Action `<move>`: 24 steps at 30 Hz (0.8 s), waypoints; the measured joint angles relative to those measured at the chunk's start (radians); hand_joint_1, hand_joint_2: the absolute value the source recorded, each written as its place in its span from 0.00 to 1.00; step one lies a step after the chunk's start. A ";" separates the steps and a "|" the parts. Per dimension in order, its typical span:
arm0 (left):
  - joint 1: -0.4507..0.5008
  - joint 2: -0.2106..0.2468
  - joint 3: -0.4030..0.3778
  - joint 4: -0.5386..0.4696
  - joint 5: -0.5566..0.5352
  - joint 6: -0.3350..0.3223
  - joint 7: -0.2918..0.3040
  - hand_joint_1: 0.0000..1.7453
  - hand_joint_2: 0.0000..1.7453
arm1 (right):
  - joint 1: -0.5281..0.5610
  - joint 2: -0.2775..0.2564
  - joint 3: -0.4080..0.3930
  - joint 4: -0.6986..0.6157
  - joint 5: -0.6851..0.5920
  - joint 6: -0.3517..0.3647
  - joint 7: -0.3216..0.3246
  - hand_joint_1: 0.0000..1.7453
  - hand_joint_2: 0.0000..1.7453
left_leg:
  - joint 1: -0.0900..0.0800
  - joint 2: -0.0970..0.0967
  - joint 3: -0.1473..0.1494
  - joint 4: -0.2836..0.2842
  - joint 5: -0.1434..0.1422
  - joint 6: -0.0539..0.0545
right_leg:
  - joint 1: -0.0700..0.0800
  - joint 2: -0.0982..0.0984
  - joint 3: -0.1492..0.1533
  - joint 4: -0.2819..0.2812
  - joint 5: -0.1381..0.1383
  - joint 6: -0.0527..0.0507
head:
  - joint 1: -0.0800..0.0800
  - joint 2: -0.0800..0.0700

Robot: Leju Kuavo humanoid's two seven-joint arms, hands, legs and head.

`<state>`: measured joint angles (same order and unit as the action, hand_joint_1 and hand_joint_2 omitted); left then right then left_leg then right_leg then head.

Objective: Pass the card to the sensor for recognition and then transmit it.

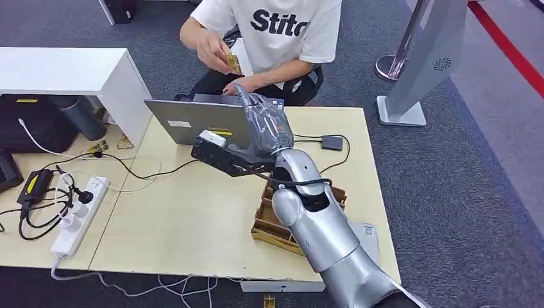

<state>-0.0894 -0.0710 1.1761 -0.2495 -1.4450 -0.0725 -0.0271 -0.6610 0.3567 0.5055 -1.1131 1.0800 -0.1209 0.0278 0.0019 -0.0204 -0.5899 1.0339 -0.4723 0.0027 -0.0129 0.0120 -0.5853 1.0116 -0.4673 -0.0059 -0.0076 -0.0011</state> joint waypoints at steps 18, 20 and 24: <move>0.009 -0.007 0.023 0.000 0.103 0.027 0.019 0.00 1.00 | 0.390 -0.123 -0.040 -0.579 -0.281 -0.030 -0.268 0.00 1.00 | 0.000 -0.006 0.000 0.000 -0.003 0.004 | 0.000 -0.006 0.003 -0.003 -0.005 0.004 | 0.000 0.000; 0.016 -0.010 0.037 0.000 0.121 0.038 0.027 0.00 1.00 | 0.520 -0.171 -0.082 -0.685 -0.334 -0.059 -0.338 0.00 1.00 | 0.000 -0.006 0.001 0.000 -0.005 0.005 | 0.000 -0.006 0.003 -0.003 -0.005 0.005 | 0.000 0.000; 0.020 -0.016 0.071 0.000 0.160 0.064 0.027 0.00 1.00 | 0.783 -0.200 -0.250 -0.816 -0.591 0.025 -0.462 0.00 1.00 | -0.001 -0.006 0.001 0.000 -0.008 0.006 | 0.000 -0.006 0.004 -0.005 -0.007 0.007 | 0.000 0.000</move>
<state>-0.0692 -0.0874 1.2467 -0.2495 -1.2852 -0.0088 0.0000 0.1218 0.1572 0.2554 -1.9292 0.4891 -0.0963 -0.4346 0.0006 -0.0268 -0.5893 1.0340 -0.4802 0.0085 -0.0131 0.0058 -0.5811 1.0069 -0.4739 0.0006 -0.0076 -0.0011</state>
